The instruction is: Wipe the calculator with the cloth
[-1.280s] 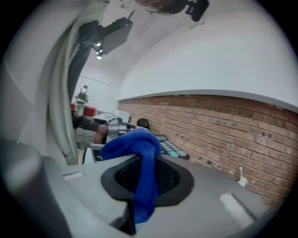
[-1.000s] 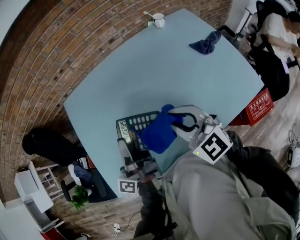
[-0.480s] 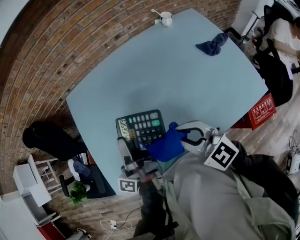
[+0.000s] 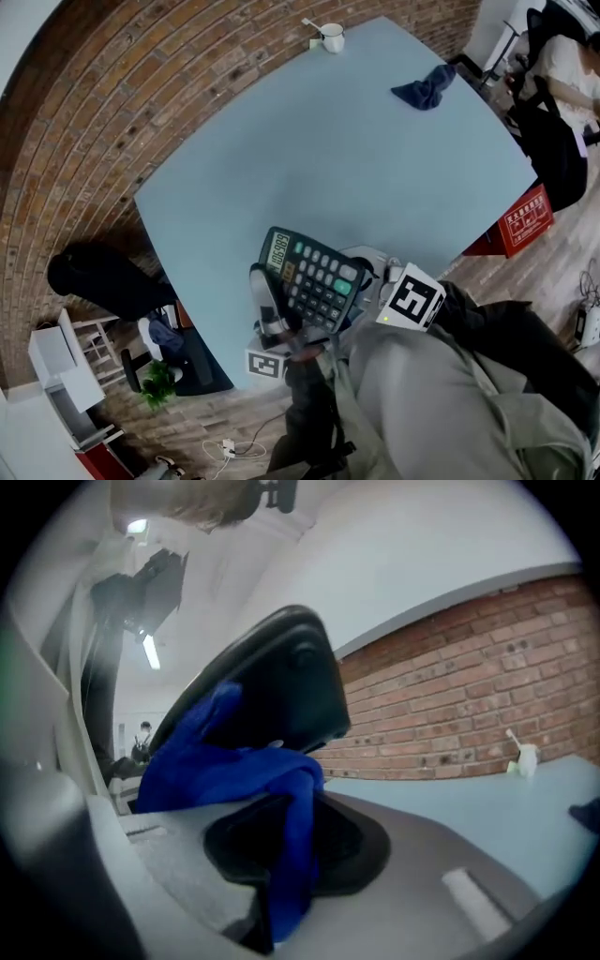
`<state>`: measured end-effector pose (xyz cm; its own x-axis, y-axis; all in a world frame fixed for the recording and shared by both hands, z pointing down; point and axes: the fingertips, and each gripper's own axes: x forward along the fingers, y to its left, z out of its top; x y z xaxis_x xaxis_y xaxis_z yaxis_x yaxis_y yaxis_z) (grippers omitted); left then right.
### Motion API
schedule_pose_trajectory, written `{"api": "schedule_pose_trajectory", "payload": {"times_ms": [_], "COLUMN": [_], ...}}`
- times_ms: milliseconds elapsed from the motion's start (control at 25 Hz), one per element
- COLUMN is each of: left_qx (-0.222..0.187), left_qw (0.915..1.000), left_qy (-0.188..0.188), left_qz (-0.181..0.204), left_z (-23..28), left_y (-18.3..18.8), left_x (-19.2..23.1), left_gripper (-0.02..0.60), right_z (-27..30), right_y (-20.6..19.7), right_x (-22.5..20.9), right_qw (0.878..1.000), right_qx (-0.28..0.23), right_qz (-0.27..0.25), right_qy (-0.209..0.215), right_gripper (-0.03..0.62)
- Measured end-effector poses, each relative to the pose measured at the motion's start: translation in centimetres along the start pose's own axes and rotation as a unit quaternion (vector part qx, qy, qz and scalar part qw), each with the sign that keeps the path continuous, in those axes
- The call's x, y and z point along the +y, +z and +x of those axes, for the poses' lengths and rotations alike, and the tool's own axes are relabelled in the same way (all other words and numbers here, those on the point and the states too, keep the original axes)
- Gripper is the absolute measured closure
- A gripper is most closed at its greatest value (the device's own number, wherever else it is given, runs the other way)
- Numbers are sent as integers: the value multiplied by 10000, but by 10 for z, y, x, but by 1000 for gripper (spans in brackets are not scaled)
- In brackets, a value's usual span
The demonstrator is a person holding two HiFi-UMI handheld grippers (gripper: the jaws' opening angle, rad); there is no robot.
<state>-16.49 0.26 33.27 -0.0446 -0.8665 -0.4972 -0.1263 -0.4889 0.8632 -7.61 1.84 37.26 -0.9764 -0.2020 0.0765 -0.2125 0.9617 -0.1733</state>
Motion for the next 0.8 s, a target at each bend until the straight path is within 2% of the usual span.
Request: {"api": "schedule_pose_trajectory", "payload": {"times_ms": [80,200,280,360,480,600,680,800], "left_qx": [174,436,608,712,589,568,697,1068], "left_qw": [9998,9987,9977,9971,9966,9964,9951,9901], "left_qy": [-52,-231,-275,-237,-300,-408,-513,-737], "left_qz": [-11,-115,-104,-144,-491,-478,-468,-545], "left_z": [-1,-3,-4,-3,-3,0,2,3], "left_y": [-2,-1,-4,-9,-6,-4,-4,-13], "left_x": [-2,-7,-7,-4,-2,-5,-9,-18], "left_gripper": [543,543,543,541,543,543,543,543], "right_z": [-9,-30,-36,-33,-22,-22,-27,-26], "right_y": [7,34,51,56,40,24,27,36], "right_x": [-18,-62,-78,-72,-41,-6,-2,-27], "right_qw": [9988,9955,9934,9949,9969,9956,9952,9977], "right_qx": [-247,-619,-838,-832,-597,-331,-370,-415], "right_qz": [383,362,330,290,503,460,477,364], "right_qy": [-188,-622,-708,-484,97,743,775,386], "right_gripper": [534,534,534,534,537,536,537,536]}}
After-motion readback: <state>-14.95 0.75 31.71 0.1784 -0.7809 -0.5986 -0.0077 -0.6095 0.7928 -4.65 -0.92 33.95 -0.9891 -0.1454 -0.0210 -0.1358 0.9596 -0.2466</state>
